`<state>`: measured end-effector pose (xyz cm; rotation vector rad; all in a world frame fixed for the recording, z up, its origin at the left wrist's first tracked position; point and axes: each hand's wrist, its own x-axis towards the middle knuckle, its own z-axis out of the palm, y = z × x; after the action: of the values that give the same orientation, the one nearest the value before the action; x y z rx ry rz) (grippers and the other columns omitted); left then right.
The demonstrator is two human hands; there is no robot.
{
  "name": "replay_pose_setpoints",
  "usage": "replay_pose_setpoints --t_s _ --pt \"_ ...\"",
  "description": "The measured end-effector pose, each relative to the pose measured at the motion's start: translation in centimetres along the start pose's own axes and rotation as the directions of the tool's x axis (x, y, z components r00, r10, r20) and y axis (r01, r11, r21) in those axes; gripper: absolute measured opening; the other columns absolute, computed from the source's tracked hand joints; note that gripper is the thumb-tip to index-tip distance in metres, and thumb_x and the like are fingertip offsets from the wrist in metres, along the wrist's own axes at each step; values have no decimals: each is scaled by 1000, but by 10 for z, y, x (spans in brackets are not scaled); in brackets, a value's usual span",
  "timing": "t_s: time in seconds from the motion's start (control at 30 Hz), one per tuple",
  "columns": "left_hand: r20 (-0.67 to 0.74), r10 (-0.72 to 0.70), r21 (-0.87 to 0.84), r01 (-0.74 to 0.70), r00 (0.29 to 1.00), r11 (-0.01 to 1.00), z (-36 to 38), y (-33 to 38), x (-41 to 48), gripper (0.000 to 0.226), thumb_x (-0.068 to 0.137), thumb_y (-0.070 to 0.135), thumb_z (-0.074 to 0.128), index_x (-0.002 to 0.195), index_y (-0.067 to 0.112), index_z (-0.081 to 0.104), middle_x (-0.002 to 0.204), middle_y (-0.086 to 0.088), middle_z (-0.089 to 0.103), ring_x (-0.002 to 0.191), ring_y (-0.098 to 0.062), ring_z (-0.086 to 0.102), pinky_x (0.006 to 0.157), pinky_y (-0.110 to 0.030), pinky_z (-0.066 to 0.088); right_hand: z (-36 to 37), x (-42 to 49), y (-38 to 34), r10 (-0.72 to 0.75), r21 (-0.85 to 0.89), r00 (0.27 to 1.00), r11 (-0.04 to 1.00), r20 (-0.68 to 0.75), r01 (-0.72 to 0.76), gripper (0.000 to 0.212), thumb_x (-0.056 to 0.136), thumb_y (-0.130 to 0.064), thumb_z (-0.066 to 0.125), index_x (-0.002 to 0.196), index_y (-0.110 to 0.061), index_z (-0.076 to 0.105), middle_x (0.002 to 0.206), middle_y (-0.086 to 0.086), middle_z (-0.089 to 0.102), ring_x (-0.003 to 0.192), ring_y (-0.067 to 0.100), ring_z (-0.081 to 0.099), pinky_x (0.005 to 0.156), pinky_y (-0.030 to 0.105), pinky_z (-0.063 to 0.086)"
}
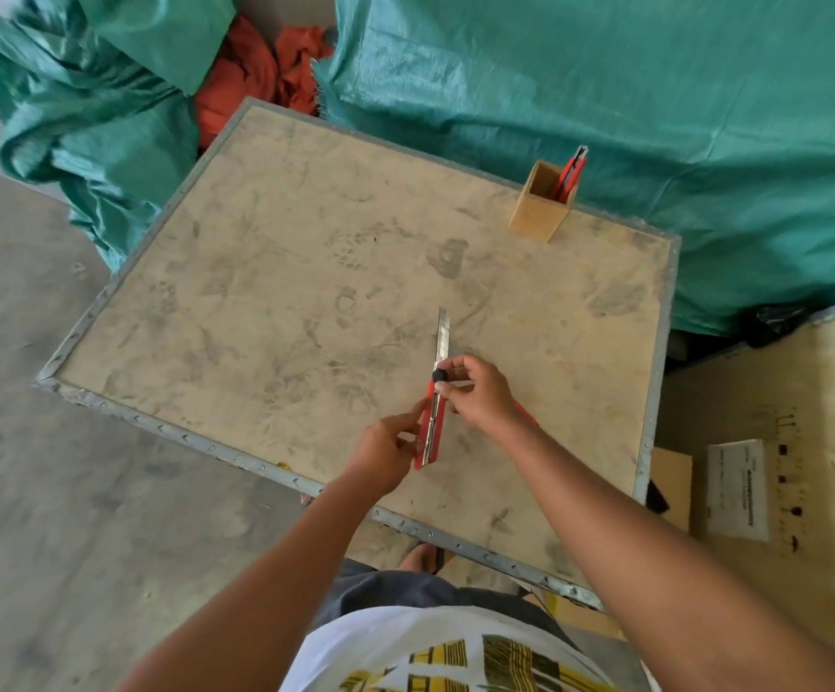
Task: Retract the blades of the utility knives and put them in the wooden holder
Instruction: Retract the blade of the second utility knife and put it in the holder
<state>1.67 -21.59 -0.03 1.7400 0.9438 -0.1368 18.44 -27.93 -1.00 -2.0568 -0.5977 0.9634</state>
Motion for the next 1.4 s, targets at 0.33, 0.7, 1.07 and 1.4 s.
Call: replay_pose_setpoints --t_s 0.33,0.7,1.07,1.4 --pt "22 139 -328 -124 990 936 -54 56 -18 57 89 -14 59 135 19 58 90 2 72 71 -13 69 77 -43 64 -47 -25 -75 -180 150 982 971 -65 188 22 92 -17 74 113 -20 74 107 0 76 86 20 78 71 36 65" --pt "7 223 -467 -194 975 863 -102 89 -13 51 91 -12 60 129 21 62 113 -26 68 80 -25 71 74 -41 64 -53 -48 -123 -254 -30 967 967 23 254 23 86 -18 80 108 -26 81 106 -9 77 86 18 72 79 27 57" --pt "60 319 -447 -261 946 856 -135 107 -3 51 90 -7 63 137 15 57 110 -15 74 97 -34 73 79 -45 63 -50 -60 -146 -361 -113 933 927 -12 357 31 86 -17 81 111 -33 78 112 -14 68 94 10 69 84 23 58" --pt "101 408 -437 -328 908 838 -139 132 2 53 89 -7 64 136 18 58 111 -16 73 94 -38 71 78 -43 63 -58 -72 -149 -348 -58 920 937 -181 344 32 83 -27 83 113 -35 73 115 -18 69 89 3 67 72 18 55"
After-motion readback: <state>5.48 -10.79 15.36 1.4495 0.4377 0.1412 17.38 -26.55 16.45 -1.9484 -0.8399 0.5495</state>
